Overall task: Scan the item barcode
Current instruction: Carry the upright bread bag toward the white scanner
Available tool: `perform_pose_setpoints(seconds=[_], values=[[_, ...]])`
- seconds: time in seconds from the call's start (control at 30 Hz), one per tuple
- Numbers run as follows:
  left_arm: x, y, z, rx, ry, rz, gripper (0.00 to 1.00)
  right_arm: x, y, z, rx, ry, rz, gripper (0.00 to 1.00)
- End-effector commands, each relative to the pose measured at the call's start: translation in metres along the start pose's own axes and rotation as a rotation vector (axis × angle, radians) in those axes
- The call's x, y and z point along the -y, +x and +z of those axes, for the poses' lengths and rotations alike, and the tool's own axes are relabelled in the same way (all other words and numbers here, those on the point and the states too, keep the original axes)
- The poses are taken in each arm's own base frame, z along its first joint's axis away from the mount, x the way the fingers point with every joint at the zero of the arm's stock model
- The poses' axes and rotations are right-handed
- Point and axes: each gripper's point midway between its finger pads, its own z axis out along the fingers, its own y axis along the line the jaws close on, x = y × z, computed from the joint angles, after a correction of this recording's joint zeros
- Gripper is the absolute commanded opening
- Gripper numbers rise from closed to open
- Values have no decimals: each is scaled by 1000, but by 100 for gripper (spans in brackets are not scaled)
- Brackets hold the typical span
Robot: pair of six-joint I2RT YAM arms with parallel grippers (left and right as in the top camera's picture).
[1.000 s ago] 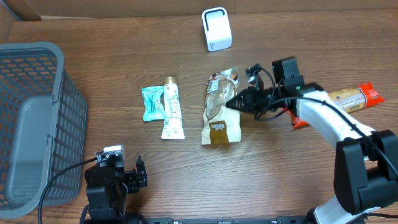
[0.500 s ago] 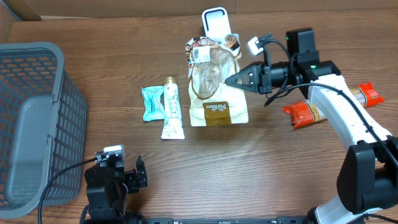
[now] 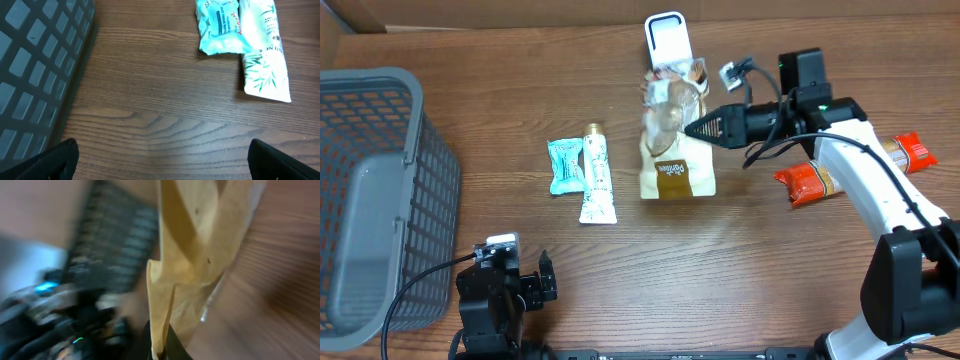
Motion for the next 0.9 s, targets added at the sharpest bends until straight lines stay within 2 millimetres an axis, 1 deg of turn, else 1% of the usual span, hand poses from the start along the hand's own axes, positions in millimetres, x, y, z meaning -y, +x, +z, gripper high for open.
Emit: perform_pose_setpoints(seconds=[0.0, 0.07, 0.13, 0.23, 0.33, 0.53, 0.6, 0.67, 0.73, 0.87], values=[[1, 0, 0, 4, 5, 15, 99, 49, -10, -6, 50, 457, -11, 4], [1, 0, 0, 4, 6, 15, 100, 68, -5, -9, 40, 656, -26, 4], [1, 0, 0, 4, 6, 15, 100, 77, -3, -12, 36, 808, -65, 4], [1, 0, 0, 4, 6, 15, 99, 82, -6, -18, 54, 982, -126, 4], [1, 0, 0, 4, 5, 15, 99, 81, -12, -24, 86, 1093, -174, 4], [1, 0, 0, 4, 6, 15, 100, 70, -16, -13, 93, 1102, -248, 4], [1, 0, 0, 4, 6, 15, 99, 69, -19, -12, 101, 1096, -258, 4], [1, 0, 0, 4, 5, 15, 100, 64, -26, -12, 105, 1087, -286, 4], [1, 0, 0, 4, 6, 15, 99, 55, -35, -12, 91, 1072, -359, 4], [1, 0, 0, 4, 6, 15, 100, 32, -66, -18, 92, 1074, -548, 4]])
